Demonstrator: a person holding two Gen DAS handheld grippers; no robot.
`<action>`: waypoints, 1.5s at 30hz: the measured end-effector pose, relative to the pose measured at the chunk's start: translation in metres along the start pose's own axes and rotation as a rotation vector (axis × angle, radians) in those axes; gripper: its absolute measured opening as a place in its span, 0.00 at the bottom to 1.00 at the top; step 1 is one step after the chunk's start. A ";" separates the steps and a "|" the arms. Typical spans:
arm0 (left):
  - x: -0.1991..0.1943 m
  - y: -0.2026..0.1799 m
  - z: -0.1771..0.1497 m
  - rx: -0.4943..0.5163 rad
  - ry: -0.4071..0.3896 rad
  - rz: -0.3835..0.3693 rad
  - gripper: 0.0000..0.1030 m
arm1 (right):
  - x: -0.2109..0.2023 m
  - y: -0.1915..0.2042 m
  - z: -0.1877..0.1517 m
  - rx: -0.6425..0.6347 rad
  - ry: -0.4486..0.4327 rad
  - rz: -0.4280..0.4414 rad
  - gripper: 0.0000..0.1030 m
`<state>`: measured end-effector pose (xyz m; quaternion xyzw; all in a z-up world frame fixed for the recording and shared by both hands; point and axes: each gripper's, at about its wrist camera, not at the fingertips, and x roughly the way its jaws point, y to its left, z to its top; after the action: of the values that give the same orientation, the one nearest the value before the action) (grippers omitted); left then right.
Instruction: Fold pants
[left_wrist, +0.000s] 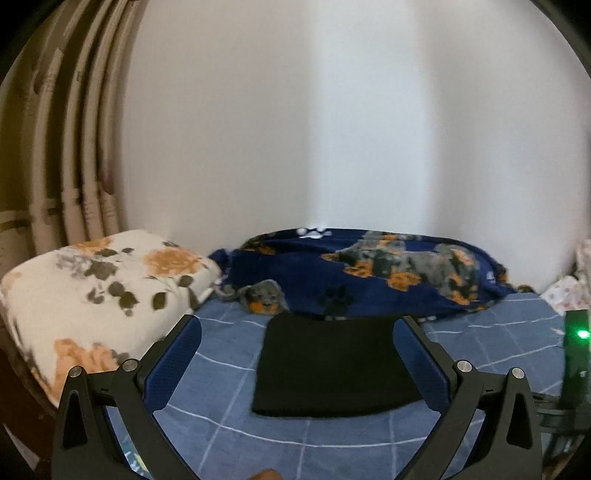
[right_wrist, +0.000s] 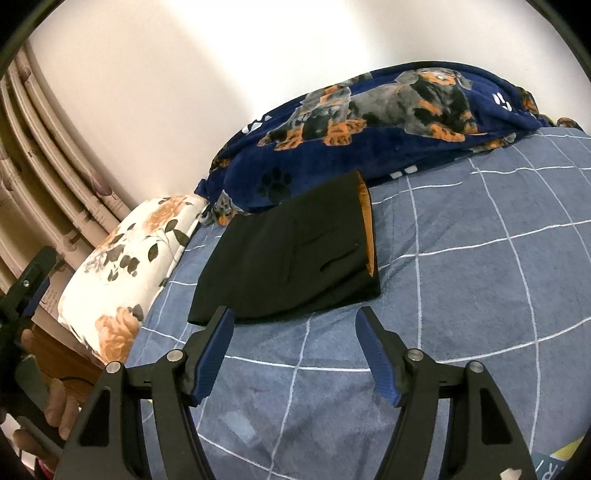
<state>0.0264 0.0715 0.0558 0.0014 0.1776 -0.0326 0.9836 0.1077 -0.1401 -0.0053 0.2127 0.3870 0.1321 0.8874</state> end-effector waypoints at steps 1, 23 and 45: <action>-0.001 0.000 0.001 -0.002 0.004 -0.009 1.00 | 0.001 0.000 0.000 0.001 0.000 0.000 0.64; 0.008 -0.002 -0.013 0.024 0.082 -0.015 1.00 | -0.009 0.003 -0.004 -0.011 0.001 0.004 0.65; 0.027 -0.006 -0.031 0.039 0.128 0.042 1.00 | 0.000 0.000 -0.005 -0.013 0.021 -0.002 0.69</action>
<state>0.0403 0.0647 0.0174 0.0263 0.2393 -0.0151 0.9705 0.1041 -0.1385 -0.0088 0.2051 0.3958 0.1360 0.8847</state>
